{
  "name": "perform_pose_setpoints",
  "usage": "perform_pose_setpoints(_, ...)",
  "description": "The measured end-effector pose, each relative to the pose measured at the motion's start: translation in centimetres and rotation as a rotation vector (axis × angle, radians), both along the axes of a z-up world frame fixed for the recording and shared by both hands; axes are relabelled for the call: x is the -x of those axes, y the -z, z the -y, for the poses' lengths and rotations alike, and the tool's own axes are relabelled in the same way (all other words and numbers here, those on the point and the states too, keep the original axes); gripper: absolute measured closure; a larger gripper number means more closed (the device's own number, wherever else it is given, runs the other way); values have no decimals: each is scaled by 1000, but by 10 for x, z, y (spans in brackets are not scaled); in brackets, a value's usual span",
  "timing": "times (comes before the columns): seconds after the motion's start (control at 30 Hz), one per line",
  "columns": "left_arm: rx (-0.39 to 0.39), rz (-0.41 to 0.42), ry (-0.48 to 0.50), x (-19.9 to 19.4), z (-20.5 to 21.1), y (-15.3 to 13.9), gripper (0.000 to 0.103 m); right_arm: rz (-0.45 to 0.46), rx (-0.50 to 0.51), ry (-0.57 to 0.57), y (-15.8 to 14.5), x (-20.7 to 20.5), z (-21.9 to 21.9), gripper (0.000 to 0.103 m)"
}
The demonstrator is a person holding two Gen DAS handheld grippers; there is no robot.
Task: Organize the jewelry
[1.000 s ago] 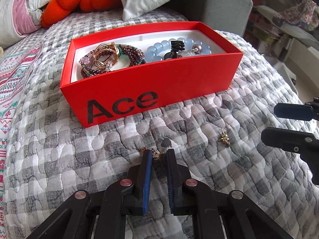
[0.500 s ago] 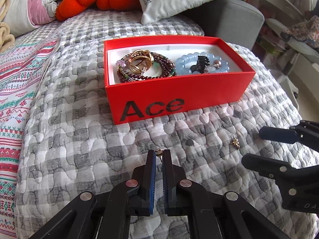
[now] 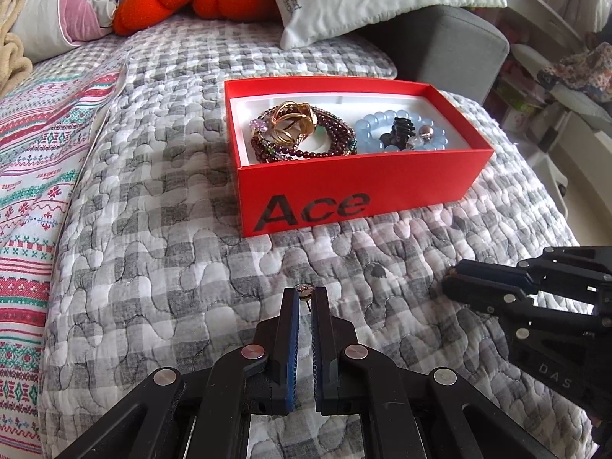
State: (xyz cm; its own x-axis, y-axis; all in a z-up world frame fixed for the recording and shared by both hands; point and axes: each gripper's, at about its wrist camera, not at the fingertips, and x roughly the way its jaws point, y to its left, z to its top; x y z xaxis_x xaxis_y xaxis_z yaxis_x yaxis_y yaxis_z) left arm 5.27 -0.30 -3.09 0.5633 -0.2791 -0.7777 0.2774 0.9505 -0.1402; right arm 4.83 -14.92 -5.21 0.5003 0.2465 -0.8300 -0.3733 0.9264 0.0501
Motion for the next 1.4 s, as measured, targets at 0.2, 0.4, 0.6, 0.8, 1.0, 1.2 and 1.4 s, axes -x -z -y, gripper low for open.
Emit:
perform_pose_setpoints(0.2,24,9,-15,-3,-4,-7,101,2,-31,27,-9,0,9,94)
perform_pose_setpoints(0.4,50,56,-27,-11,-4,-25,101,70,-97,66,-41,-6,22,94)
perform_pose_setpoints(0.6,107,83,-49,-25,-5,-38,101,97,-164,101,-57,-18,29,94)
perform_pose_setpoints(0.8,131,122,-30,-39,7,-44,101,115,-187,122,-64,-29,29,94)
perform_pose_setpoints(1.0,105,115,-23,-56,20,-31,101,107,-209,139,-61,-39,33,94)
perform_pose_setpoints(1.2,94,124,-13,-59,27,-28,98,107,-210,138,-59,-43,35,94)
perform_pose_setpoints(1.4,77,144,-21,-45,22,-38,78,112,-199,137,-60,-49,33,94)
